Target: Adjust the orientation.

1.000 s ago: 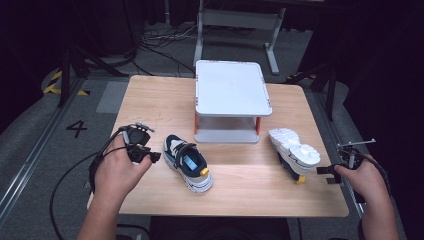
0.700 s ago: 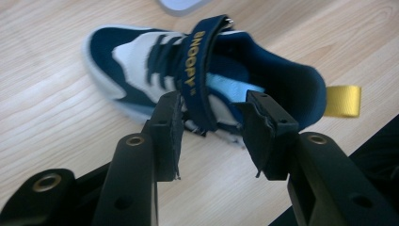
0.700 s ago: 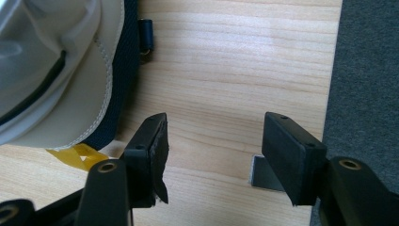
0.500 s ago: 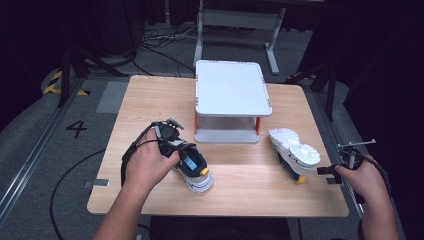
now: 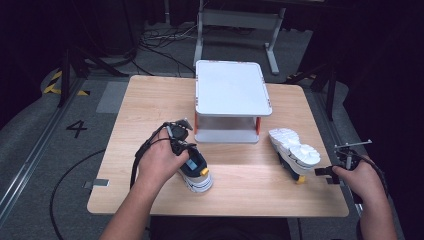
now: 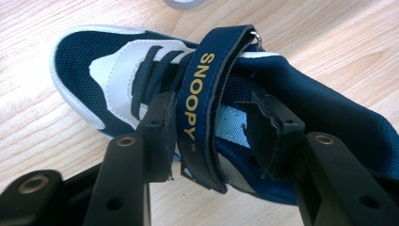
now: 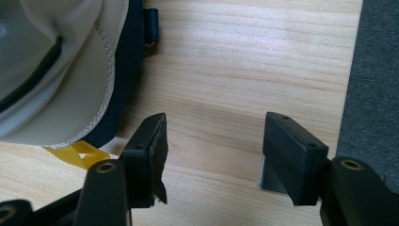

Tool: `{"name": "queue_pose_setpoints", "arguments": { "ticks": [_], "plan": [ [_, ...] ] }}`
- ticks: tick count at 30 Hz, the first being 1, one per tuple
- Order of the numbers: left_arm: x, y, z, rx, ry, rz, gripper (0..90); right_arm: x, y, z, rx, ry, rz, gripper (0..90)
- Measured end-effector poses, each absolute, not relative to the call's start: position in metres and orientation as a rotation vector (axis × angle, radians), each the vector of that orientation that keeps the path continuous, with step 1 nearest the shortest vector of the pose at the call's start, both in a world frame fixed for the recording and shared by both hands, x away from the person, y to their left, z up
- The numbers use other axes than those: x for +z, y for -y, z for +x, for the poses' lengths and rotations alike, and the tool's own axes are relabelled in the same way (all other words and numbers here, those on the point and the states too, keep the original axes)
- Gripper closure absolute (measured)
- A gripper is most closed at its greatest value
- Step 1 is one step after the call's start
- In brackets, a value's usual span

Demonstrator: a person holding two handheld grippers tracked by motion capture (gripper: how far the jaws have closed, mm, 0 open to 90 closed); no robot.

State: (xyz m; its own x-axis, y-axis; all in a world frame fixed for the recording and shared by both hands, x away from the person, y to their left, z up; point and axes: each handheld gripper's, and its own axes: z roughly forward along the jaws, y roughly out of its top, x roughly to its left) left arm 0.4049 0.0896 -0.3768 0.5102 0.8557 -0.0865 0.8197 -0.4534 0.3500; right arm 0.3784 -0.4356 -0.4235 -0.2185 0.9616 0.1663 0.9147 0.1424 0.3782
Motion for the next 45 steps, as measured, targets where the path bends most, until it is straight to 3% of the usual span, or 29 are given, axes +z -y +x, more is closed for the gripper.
{"name": "queue_pose_setpoints", "arguments": {
  "ticks": [2, 5, 15, 21, 29, 33, 45],
  "plan": [
    [-0.377, -0.088, 0.405, 0.146, -1.424, 2.396, 56.2, -0.424, 0.435, 0.379, 0.615, -2.285, 1.886, 41.3],
    [-0.377, -0.088, 0.405, 0.181, -1.462, 2.390, 66.6, -0.424, 0.435, 0.378, 0.618, -2.291, 1.885, 41.3],
    [-0.371, -0.085, 0.401, 0.235, -1.418, 2.401, 72.7, -0.423, 0.436, 0.377, 0.625, -2.282, 1.888, 41.2],
    [-0.356, -0.079, 0.396, 0.266, -1.270, 2.433, 73.4, -0.422, 0.440, 0.371, 0.625, -2.266, 1.893, 41.1],
    [-0.341, -0.066, 0.396, 0.172, -0.912, 2.510, 73.3, -0.418, 0.443, 0.357, 0.638, -2.237, 1.890, 41.0],
    [-0.340, -0.057, 0.405, 0.192, -0.778, 2.576, 73.5, -0.415, 0.441, 0.349, 0.643, -2.231, 1.880, 41.1],
    [-0.355, -0.029, 0.444, 0.309, -0.660, 2.586, 73.5, -0.416, 0.420, 0.345, 0.629, -2.292, 1.806, 41.1]
  ]
}}
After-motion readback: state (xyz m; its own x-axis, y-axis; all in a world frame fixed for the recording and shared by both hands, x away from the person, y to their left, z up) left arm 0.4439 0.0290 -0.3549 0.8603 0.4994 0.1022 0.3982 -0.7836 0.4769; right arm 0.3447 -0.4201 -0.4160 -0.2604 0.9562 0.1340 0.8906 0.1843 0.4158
